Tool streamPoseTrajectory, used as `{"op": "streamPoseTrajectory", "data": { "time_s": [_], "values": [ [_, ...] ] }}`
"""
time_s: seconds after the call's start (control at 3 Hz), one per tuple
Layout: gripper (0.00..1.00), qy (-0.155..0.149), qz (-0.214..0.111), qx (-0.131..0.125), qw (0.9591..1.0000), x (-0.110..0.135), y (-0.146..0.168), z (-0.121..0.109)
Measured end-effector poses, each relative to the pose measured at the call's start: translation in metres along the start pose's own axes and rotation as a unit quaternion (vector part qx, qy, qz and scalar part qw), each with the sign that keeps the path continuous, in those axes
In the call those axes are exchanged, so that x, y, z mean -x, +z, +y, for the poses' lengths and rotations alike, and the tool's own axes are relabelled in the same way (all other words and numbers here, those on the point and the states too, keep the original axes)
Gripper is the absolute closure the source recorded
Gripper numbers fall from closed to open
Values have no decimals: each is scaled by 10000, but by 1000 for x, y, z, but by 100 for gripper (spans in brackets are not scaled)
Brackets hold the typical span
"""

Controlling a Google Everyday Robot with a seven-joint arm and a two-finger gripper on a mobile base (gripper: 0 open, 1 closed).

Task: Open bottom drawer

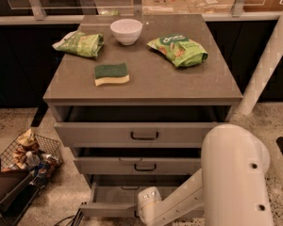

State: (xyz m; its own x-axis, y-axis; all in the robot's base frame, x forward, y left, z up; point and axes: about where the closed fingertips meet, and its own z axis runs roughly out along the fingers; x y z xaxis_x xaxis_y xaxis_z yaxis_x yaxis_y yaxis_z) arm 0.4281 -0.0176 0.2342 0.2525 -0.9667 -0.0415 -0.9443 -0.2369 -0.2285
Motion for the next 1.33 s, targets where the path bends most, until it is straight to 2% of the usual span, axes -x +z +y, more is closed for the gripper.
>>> {"op": "streamPoseTrajectory", "data": {
  "time_s": [0.33, 1.0, 1.33],
  "values": [
    [100, -30, 301, 35, 9995, -12, 6, 6],
    [100, -5, 177, 22, 9998, -13, 10, 4],
    [100, 82, 160, -199, 9996, -39, 11, -25]
  ]
}}
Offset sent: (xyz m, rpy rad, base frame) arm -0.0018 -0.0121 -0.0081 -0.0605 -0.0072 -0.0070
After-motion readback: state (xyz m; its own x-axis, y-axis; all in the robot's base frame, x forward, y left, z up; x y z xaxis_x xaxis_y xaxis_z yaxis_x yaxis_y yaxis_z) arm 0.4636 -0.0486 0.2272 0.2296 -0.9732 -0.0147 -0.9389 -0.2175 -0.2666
